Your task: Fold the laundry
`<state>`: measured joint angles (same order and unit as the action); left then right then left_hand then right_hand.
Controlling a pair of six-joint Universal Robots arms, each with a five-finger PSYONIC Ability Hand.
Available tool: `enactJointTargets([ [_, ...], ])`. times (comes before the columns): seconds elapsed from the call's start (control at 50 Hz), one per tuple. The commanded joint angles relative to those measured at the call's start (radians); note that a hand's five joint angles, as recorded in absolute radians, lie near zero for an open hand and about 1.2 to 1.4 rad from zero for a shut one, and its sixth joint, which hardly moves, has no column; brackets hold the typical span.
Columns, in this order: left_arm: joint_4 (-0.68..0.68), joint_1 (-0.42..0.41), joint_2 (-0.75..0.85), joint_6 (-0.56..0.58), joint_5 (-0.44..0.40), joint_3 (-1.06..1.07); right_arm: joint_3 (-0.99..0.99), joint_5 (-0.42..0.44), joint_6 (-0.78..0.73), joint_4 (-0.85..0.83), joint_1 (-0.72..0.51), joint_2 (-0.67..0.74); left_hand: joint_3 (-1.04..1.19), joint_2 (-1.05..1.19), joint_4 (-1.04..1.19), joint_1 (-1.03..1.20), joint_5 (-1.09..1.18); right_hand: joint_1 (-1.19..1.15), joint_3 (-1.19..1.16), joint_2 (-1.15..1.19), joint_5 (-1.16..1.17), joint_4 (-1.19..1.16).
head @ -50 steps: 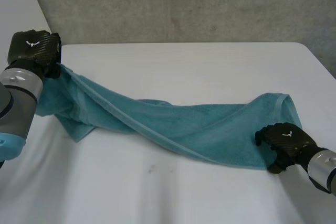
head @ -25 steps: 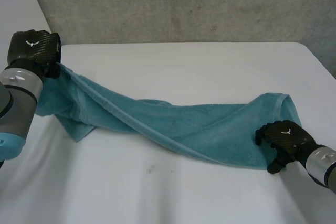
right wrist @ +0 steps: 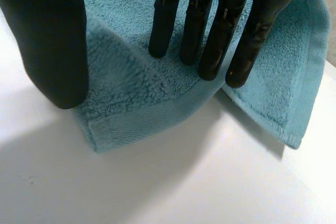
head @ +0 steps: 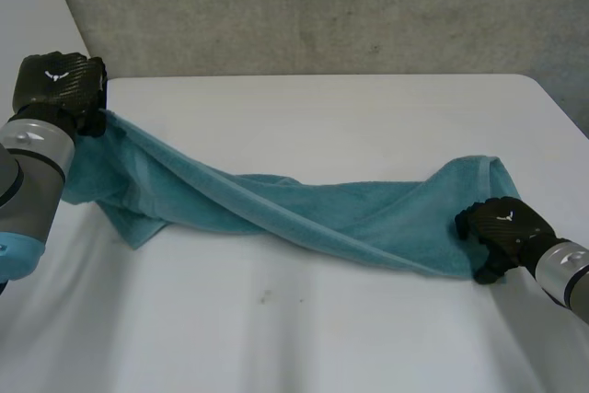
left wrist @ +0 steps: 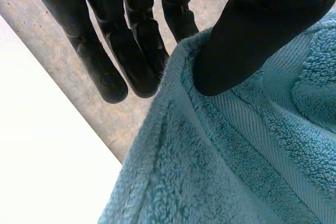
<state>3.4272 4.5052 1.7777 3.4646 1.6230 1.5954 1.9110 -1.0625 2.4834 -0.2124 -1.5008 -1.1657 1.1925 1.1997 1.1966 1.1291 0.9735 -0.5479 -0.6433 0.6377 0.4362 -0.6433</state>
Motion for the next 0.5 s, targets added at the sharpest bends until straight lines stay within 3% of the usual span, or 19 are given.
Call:
enactJointTargets([
  [0.02,0.001,0.000,0.000,0.001,0.000,0.000,-0.017,0.001,0.000,-0.012,-0.013,0.006,0.204,0.197,0.200,0.267,0.248,-0.432,-0.337,0.342,0.369,-0.337],
  [0.14,0.001,0.000,0.000,0.001,0.000,0.000,-0.029,-0.001,0.009,-0.027,-0.018,0.005,0.204,0.197,0.200,0.267,0.248,-0.848,-0.752,0.758,0.785,-0.753],
  [0.26,0.000,0.000,0.000,0.001,0.000,0.000,-0.038,-0.025,0.017,-0.028,-0.018,-0.032,0.204,0.197,0.200,0.267,0.248,-0.848,-0.753,0.759,0.786,-0.753],
  [0.38,-0.014,-0.003,-0.003,0.005,0.002,0.012,-0.049,-0.071,0.008,0.008,-0.018,-0.163,0.204,0.197,0.200,0.267,0.248,-0.848,-0.753,0.759,0.786,-0.753],
  [0.44,-0.023,-0.004,-0.012,0.013,0.003,0.043,-0.091,-0.109,0.003,0.167,-0.012,-0.291,0.204,0.197,0.200,0.267,0.248,-0.848,-0.753,0.759,0.786,-0.753],
  [0.5,-0.043,-0.003,-0.043,0.016,0.002,0.080,-0.127,-0.119,0.002,0.270,-0.007,-0.334,0.204,0.197,0.200,0.267,0.248,-0.848,-0.753,0.759,0.786,-0.753],
])
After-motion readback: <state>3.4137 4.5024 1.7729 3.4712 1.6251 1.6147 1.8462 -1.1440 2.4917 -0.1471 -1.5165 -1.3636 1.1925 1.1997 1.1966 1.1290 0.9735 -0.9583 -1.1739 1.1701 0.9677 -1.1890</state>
